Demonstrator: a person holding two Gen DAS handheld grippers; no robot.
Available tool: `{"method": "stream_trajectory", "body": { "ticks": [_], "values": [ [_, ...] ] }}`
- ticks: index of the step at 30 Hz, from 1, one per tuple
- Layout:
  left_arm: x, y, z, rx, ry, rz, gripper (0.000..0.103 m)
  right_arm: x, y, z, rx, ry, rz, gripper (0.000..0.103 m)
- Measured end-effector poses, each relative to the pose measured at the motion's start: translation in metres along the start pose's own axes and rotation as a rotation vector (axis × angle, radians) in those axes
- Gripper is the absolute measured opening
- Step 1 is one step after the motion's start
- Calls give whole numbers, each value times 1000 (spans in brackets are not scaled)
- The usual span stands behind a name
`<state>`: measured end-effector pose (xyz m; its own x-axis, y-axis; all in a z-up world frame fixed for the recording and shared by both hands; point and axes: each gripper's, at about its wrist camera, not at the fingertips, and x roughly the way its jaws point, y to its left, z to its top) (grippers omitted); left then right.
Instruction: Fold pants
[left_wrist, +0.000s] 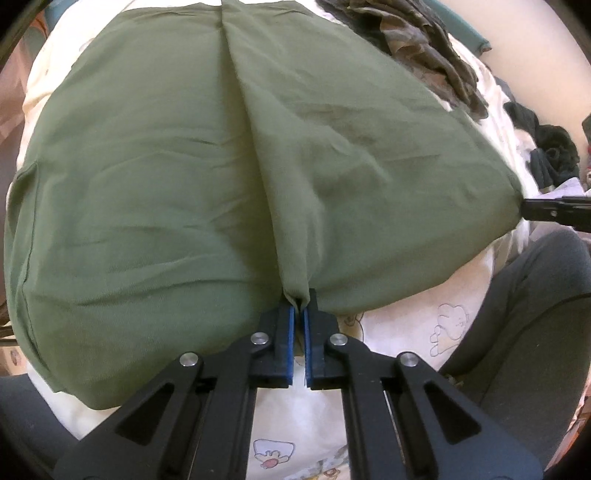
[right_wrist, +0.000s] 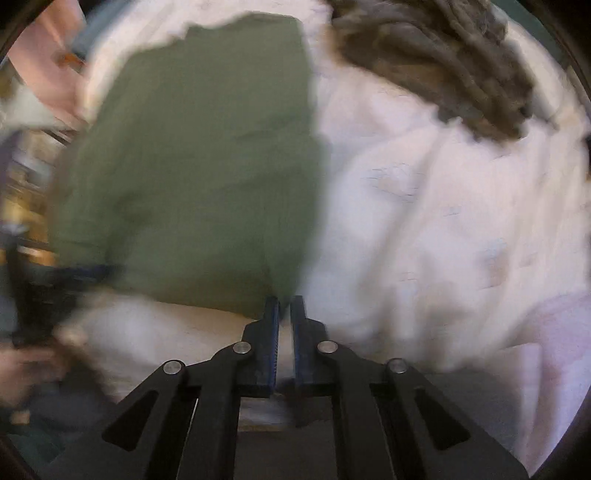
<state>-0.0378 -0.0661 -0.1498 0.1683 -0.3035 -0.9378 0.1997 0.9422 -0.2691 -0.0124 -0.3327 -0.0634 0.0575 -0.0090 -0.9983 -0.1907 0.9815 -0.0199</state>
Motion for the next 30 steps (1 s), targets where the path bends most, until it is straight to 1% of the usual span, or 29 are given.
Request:
{"method": "stream_trajectory", "body": {
  "ticks": [1,2,3,4,5,6,9,10,11,13,14,15,16,17,18,19,21,22,23,24,26,27,28,29,30],
  "values": [
    [1,1,0,-4,2,-3,2,4,-1,0,-26,-1,-116,6],
    [2,2,1,-10,2,-7,2,6,-7,-1,-13,5,-148,6],
    [2,1,2,-18,0,-16,2,4,-18,-1,44,8,-74,6],
    [0,1,3,-25,-5,-27,2,0,-24,-1,90,-9,18,6],
    [-2,1,2,-31,-11,-34,3,-6,-27,-1,118,-33,61,6],
    [-4,2,1,-29,-10,-36,4,-12,-26,0,122,-58,74,6],
    [-15,-1,0,-24,-28,-25,8,-29,-11,4,140,-153,172,6],
    [-22,-2,-1,-18,-47,-30,9,-33,-5,5,146,-191,229,6],
    [-31,-3,-1,-17,-81,-52,10,-33,2,5,149,-215,278,6],
    [-48,-3,0,-32,-166,-109,11,-25,12,10,158,-210,293,6],
    [-57,-2,3,-47,-227,-144,11,-15,18,12,163,-200,295,6],
    [-62,-4,6,-53,-279,-166,11,-5,21,14,177,-186,293,6],
    [-63,-9,11,-31,-309,-166,11,4,21,16,202,-171,295,6],
    [-55,-17,17,10,-292,-141,11,11,21,16,235,-156,302,6],
    [-39,-22,24,29,-233,-125,11,22,19,18,283,-135,307,8],
    [-23,-22,27,12,-175,-127,11,29,17,17,313,-119,294,8],
    [24,-10,26,-83,4,-112,11,50,10,15,364,-60,245,7],
    [37,-6,23,-102,53,-113,11,59,7,13,383,-39,227,6],
    [48,-3,18,-96,95,-111,11,64,5,12,393,-26,212,6],
    [49,-4,17,-77,87,-104,11,65,6,10,399,-21,205,6],
    [41,-12,19,-32,75,-61,12,57,9,11,391,-38,192,7],
    [33,-16,20,-16,64,-39,13,50,10,10,395,-60,206,10],
    [22,-18,19,-1,35,-36,22,41,10,8,400,-88,246,14],
    [10,-19,20,6,4,-42,37,29,10,4,401,-127,301,16],
    [-8,-18,18,9,-59,-48,46,21,10,0,400,-152,339,20]
  ]
}}
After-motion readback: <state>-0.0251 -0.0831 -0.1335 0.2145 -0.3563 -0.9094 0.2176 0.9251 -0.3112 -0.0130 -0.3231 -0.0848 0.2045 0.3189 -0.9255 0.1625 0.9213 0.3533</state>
